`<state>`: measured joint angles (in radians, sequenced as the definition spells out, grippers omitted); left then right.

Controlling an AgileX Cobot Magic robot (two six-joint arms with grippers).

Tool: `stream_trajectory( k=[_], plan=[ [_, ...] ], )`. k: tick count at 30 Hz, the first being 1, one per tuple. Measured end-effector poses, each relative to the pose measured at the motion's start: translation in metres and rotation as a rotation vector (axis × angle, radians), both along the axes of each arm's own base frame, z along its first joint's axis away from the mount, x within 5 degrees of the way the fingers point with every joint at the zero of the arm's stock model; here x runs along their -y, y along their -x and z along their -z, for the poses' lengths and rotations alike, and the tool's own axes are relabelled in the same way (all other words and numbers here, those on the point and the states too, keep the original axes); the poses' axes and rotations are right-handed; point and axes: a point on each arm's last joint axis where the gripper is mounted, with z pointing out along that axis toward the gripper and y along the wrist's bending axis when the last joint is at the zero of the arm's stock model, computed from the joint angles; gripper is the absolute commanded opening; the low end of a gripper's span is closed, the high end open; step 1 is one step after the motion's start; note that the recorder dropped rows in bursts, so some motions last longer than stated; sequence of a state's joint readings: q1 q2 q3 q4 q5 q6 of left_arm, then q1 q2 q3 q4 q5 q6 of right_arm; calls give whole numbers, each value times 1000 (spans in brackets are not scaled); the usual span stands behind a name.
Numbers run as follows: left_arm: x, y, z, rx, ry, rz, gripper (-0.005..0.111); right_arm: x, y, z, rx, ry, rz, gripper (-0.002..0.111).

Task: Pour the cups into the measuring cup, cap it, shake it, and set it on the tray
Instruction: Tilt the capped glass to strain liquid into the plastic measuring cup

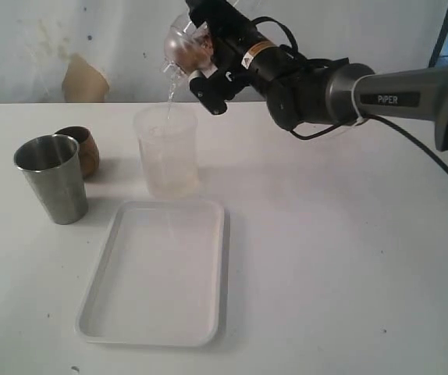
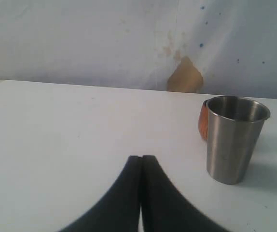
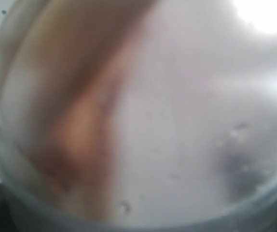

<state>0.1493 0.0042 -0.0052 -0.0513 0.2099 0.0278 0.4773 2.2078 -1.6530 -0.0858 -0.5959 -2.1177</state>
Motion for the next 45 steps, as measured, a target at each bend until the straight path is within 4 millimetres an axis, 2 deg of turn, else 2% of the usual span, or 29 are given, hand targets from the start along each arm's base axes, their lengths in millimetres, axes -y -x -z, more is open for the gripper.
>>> stream_trajectory(
  k=[18, 45],
  plan=[
    [0, 0, 0, 0, 0, 0, 0, -4, 7, 3, 47, -27, -18, 0],
    [0, 0, 0, 0, 0, 0, 0, -7, 9, 5, 64, 37, -54, 0]
  ],
)
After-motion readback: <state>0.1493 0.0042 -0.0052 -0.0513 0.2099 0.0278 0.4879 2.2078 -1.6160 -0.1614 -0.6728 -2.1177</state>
